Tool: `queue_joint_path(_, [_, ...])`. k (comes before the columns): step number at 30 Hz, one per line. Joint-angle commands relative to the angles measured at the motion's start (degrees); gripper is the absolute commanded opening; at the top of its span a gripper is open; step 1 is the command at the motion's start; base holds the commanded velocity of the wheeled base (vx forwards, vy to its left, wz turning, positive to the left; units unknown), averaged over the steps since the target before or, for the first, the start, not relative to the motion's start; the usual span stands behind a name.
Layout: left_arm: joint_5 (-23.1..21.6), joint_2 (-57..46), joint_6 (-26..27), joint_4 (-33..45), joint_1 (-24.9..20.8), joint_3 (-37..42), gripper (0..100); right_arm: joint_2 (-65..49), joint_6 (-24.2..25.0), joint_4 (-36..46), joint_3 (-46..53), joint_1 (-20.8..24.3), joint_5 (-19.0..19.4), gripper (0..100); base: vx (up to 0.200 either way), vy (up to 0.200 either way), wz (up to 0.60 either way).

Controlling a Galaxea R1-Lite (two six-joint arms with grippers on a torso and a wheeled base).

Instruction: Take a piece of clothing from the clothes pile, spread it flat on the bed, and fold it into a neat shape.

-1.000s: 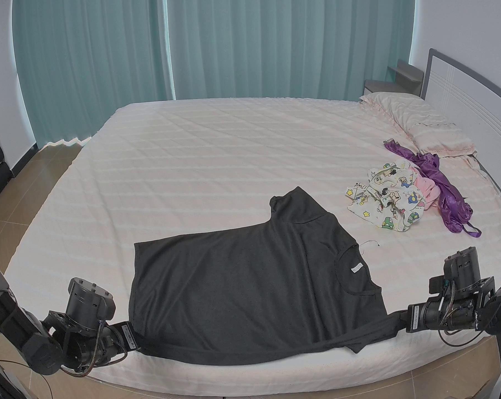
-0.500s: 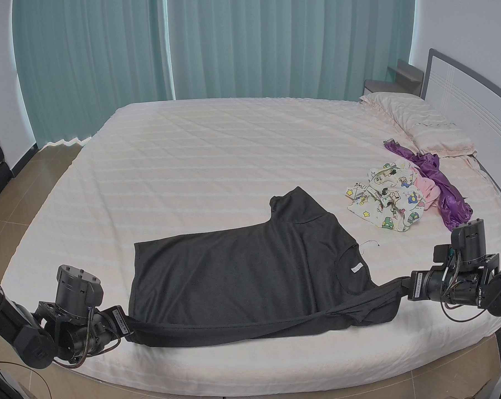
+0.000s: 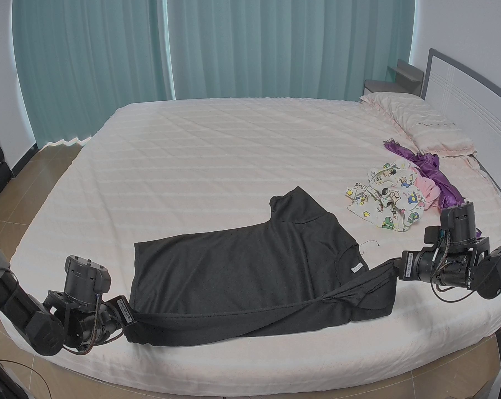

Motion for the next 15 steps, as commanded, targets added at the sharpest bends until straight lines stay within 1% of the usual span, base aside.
queue_joint_path(1, [0.5, 4.0, 0.0, 0.0, 1.2, -1.5, 0, 3.6, 0.0, 0.0, -2.6, 0.0, 0.0, 0, 0.0, 0.0, 0.0])
queue_joint_path(3, [1.8, 4.6, 0.0, -0.1, 1.4, -1.6, 0, 4.6, 0.0, 0.0, -3.7, 0.1, 0.0, 0, 0.0, 0.0, 0.0])
queue_joint_path(5, [1.8, 4.6, 0.0, -0.1, 1.4, -1.6, 0, 4.6, 0.0, 0.0, -3.7, 0.1, 0.0, 0, 0.0, 0.0, 0.0])
queue_joint_path(6, [2.9, 6.1, 0.0, -0.2, 1.6, -2.3, 0, 6.3, 0.0, 0.0, -5.4, 0.1, -0.1, 0, 0.0, 0.0, 0.0])
queue_joint_path(15, [2.7, 10.1, -0.1, -0.4, 2.4, -5.4, 0, 10.0, 0.1, -0.1, -8.9, 0.3, -0.7, 0, 0.0, 0.0, 0.0])
